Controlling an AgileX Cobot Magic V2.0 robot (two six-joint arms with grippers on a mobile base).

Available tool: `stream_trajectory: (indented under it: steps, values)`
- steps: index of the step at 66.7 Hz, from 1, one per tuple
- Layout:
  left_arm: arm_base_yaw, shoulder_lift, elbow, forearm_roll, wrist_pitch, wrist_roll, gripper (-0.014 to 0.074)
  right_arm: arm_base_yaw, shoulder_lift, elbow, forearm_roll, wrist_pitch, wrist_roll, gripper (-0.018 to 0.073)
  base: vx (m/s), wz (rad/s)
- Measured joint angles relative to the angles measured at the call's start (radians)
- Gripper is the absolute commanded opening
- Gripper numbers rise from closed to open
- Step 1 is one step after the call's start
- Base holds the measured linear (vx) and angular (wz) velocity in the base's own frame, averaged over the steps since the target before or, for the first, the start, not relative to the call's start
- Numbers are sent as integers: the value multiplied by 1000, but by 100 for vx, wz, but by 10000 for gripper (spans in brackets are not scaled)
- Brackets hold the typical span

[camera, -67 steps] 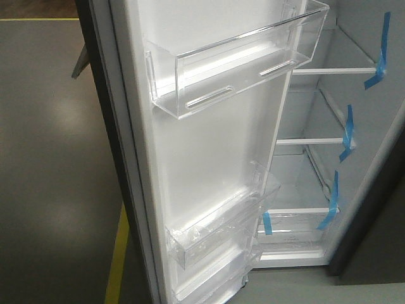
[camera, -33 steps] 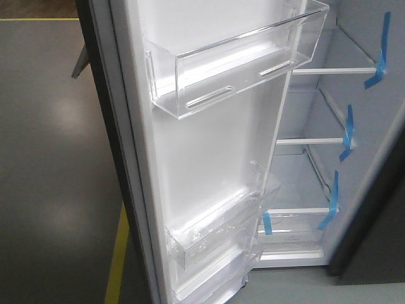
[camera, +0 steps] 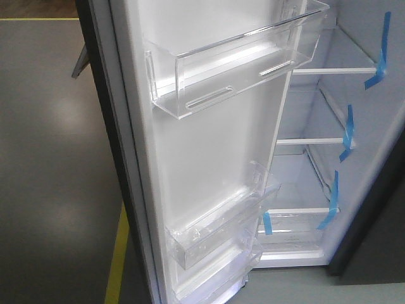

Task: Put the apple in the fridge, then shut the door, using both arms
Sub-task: 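Extend the right gripper with the apple into the upper door bin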

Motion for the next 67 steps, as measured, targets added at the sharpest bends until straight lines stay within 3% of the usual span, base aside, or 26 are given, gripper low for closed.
stream_trajectory:
  steps: [17,30,41,54,67]
  values:
    - [0,0,0,0,0,0,-6,19,254,-219,17,134,9,97,0,0]
    - [0,0,0,0,0,0,-6,89,280,-229,-88,133,17,139,0,0]
    - [0,0,0,0,0,0,-6,108,280,-232,-162,134,47,291,0,0]
    - [0,0,0,0,0,0,-6,108,280,-232,-172,133,54,519,0,0]
    - [0,0,0,0,0,0,-6,108,280,-234,-170,130,66,582,0,0]
